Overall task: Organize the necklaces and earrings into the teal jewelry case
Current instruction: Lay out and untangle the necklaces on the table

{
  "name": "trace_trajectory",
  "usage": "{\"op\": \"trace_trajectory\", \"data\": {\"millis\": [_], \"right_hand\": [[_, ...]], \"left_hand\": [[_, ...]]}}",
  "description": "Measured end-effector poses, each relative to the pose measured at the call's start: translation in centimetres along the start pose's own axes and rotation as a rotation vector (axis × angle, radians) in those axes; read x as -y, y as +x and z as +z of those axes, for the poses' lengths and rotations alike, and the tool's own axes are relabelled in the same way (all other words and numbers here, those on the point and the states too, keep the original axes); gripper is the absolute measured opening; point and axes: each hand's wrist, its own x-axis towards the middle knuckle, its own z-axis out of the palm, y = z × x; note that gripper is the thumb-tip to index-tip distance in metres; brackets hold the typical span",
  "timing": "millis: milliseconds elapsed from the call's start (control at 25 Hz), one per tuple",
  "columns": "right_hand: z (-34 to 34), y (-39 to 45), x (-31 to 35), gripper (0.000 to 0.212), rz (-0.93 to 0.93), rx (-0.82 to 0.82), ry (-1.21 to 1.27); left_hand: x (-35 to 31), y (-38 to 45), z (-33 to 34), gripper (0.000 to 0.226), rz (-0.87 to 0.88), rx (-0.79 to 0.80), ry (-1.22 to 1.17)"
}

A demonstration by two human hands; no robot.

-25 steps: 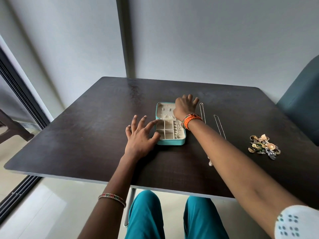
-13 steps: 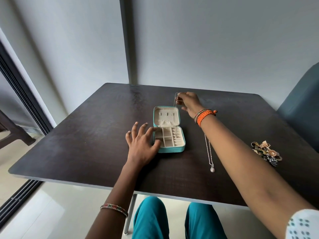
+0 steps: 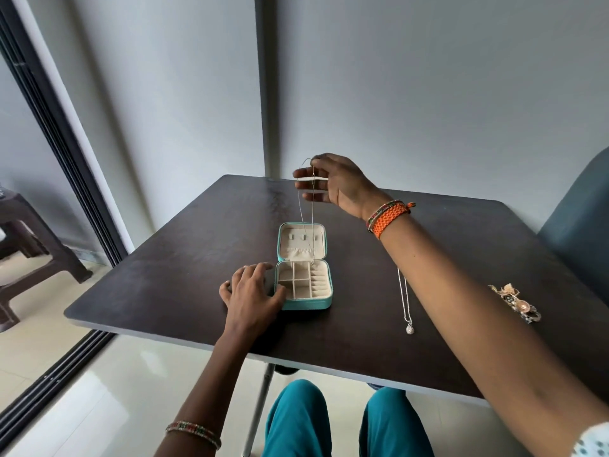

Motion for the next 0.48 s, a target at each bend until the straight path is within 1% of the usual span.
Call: {"op": "trace_trajectory", "data": {"millis": [80,160,200,280,320,400,480], "right_hand": [[1.1,-0.6,1.8,0.021,-0.054,0.034,-0.023],[1.8,-1.2,3.4,0.022,-0.085,0.062,-0.046],[2.0,-1.5,4.0,0.022,-0.095,0.080,-0.063],[2.4,-2.3,4.9,0.020,-0.104,0.116,-0.107],[2.6,-2.7,5.2,0.018,-0.110,0.130,-0.122],[3.1,-3.4,5.3,0.015,-0.157,0.147,-0.153],[3.4,-4.1,5.2,0.013,-0.232,0.144,-0.202]], "left_hand": [[-0.1,-0.1,0.0,0.054,-0.005,0.035,0.013],[-0.5,-0.1,-0.2,0.048,-0.015,0.011,-0.027],[-0.8,0.1,-0.6,0.050,-0.016,-0.029,-0.106],[-2.1,1.1,-2.3,0.058,0.006,-0.102,-0.397],[-3.1,1.8,-3.4,0.062,0.030,-0.106,-0.544],[-5.6,2.9,-5.5,0.059,0.077,-0.024,-0.727],[-7.9,3.4,-6.5,0.053,0.118,0.146,-0.828]]}}
